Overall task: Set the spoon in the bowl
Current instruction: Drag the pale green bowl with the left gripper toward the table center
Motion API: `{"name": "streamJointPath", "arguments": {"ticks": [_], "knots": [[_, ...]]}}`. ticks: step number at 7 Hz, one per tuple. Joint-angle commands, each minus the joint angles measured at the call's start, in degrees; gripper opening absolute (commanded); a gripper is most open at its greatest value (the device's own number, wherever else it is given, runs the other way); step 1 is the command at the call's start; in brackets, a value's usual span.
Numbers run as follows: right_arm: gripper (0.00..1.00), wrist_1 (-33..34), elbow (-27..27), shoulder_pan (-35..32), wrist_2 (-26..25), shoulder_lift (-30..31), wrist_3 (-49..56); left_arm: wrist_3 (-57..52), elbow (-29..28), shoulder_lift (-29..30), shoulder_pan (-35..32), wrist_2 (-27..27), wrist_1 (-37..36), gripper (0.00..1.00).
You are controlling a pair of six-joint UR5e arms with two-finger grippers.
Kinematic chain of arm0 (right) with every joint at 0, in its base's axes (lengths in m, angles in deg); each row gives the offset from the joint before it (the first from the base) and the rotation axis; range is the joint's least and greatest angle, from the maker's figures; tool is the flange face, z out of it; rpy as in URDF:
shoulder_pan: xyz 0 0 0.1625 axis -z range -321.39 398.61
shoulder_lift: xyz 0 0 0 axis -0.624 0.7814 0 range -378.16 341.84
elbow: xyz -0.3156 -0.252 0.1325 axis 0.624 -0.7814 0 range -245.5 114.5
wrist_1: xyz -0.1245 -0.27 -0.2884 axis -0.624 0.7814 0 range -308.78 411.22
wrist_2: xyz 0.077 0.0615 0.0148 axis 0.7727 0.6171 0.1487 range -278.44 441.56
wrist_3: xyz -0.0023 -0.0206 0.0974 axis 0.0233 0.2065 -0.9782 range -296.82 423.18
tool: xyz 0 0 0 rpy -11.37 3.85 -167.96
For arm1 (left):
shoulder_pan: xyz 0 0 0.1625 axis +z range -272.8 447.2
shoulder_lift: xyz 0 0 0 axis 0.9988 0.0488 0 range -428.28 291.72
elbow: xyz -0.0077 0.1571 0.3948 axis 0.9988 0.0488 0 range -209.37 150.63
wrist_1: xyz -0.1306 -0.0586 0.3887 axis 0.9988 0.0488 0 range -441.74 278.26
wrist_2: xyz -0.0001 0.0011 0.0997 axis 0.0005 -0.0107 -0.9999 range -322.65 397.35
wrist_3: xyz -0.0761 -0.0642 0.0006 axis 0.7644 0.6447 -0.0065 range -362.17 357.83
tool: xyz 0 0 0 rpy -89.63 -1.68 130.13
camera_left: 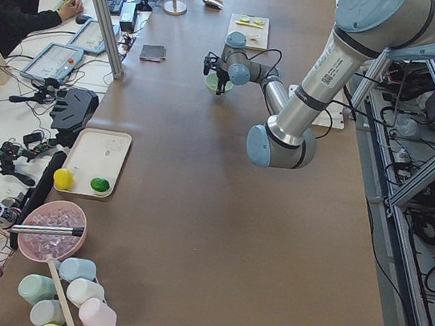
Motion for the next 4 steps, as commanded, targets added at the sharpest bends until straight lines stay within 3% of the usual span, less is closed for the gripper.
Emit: {"name": "streamJointPath", "arguments": {"ticks": [1, 3, 4], "knots": [[1.00, 0.0, 0.0, 0.1, 0.0, -0.2, 0.0, -2.2, 0.1, -0.3, 0.0, -0.2, 0.0, 0.97], [1.00, 0.5, 0.1, 0.5, 0.3, -3.3, -3.1, -2.8, 3.0, -0.6, -2.4, 1.0, 0.4, 0.97], [1.00, -0.1, 2.3, 3.6, 0.0, -3.9, -10.2, -5.7, 4.9, -2.2, -6.3, 4.9, 0.0, 0.97]]}}
